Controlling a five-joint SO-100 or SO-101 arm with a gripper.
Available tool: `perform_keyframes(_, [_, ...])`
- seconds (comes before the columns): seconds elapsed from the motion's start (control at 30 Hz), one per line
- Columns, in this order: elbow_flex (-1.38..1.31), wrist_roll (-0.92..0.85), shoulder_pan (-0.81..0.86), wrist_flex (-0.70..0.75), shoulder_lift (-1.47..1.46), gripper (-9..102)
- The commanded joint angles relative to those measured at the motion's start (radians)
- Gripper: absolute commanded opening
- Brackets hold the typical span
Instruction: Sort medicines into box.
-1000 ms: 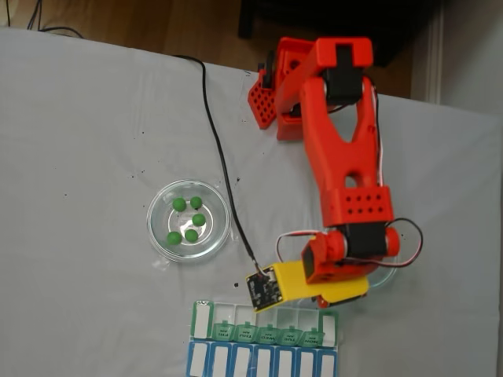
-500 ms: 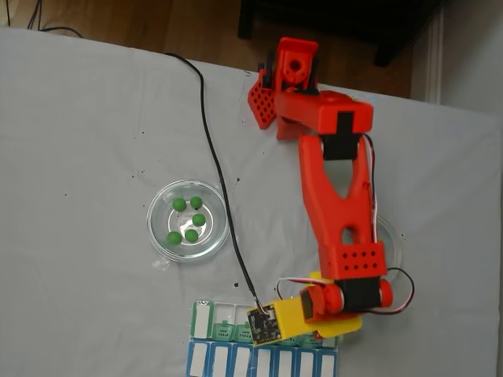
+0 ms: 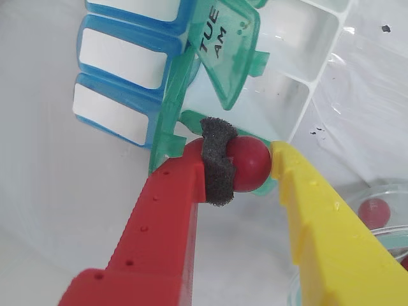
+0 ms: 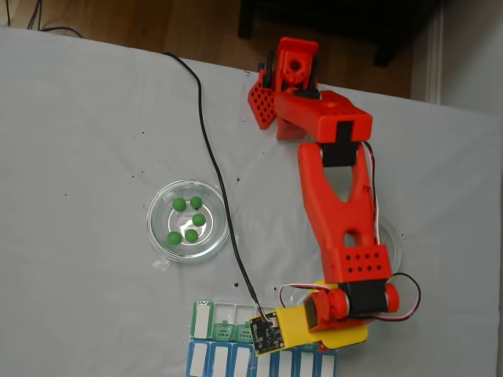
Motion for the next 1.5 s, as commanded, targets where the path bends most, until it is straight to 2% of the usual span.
perform_keyframes(0.0, [-0.115, 0.000, 0.000, 0.006, 0.003, 1])
perform_keyframes(0.2, [-0.141, -0.006, 0.008, 0.021, -0.020, 2])
perform_keyframes(0.4, [-0.169, -0.008, 0.011, 0.040, -0.034, 14])
perform_keyframes(0.57, [-0.259, -0.018, 0.012, 0.114, -0.084, 25])
perform_keyframes(0.73, [-0.270, -0.031, 0.009, 0.149, -0.074, 30])
perform_keyframes(0.9, [-0.222, -0.055, 0.008, 0.164, 0.008, 20])
perform_keyframes(1.0, [-0.256, -0.072, 0.000, 0.247, 0.044, 10])
perform_keyframes(1.17, [-0.328, -0.095, -0.021, 0.402, 0.069, 6])
perform_keyframes(1.47, [-0.293, -0.163, -0.084, 0.494, 0.121, 5])
